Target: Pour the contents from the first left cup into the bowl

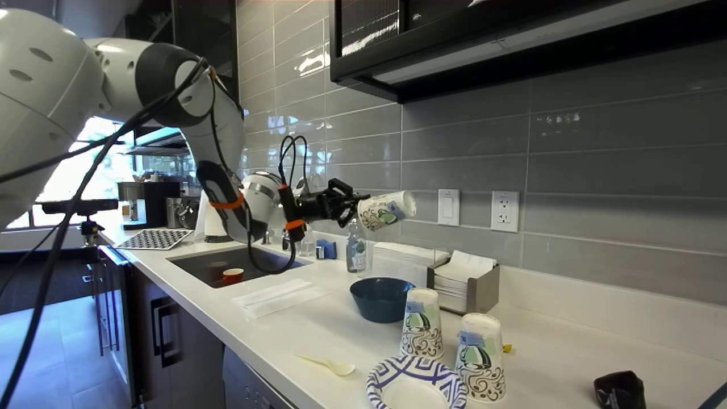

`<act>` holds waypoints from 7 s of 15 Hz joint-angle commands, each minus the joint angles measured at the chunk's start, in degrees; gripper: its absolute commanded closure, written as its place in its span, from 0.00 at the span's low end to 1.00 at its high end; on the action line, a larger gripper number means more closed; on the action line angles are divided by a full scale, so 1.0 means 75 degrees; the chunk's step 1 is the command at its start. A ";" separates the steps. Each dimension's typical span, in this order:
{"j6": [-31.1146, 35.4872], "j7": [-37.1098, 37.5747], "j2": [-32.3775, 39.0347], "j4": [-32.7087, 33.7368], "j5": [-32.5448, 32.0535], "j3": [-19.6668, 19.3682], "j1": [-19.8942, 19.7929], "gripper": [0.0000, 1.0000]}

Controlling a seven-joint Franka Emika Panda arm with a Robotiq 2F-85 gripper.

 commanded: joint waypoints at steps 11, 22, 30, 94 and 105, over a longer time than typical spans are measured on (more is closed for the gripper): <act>0.2753 -0.0012 -0.1601 -0.0685 0.2553 0.0041 -0.0325 0.97; 0.3283 0.0059 -0.2416 -0.0986 0.4430 -0.0042 -0.0600 0.99; 0.4895 0.0270 -0.3200 -0.1673 0.6377 -0.0482 -0.1019 0.99; 0.9242 -0.2059 -0.4798 -0.4859 1.1897 -0.1256 -0.1945 0.02; 0.8119 -0.1992 -0.6338 -0.4938 1.1536 -0.1006 -0.2067 0.00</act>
